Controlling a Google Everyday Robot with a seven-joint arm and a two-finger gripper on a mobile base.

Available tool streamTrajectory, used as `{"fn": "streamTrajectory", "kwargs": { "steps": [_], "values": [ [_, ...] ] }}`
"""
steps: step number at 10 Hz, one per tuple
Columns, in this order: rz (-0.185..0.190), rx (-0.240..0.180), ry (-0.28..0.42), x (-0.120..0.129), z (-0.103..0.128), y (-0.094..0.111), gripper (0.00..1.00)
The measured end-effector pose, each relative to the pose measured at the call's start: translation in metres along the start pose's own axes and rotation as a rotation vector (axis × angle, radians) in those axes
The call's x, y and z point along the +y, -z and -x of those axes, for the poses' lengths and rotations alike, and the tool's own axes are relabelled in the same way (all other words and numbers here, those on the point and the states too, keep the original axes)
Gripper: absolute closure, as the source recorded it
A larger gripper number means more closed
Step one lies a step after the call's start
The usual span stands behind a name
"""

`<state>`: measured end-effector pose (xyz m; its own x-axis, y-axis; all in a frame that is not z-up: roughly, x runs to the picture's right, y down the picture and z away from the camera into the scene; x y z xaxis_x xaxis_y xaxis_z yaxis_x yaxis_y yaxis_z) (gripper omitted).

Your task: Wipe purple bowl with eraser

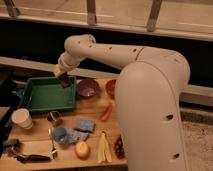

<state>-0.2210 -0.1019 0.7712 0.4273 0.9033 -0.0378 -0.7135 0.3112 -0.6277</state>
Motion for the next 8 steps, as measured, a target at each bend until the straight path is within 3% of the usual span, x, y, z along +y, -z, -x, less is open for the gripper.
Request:
{"fn": "streamTrajectory", "kwargs": {
  "steps": [5,8],
  "values": [
    [-0.011,-0.016,-0.028,-0.01,-0.004,-0.001,1.0],
    [-0.058,-0.074,-0.088,-0.062,0.002,0.015,1.0]
  ]
}}
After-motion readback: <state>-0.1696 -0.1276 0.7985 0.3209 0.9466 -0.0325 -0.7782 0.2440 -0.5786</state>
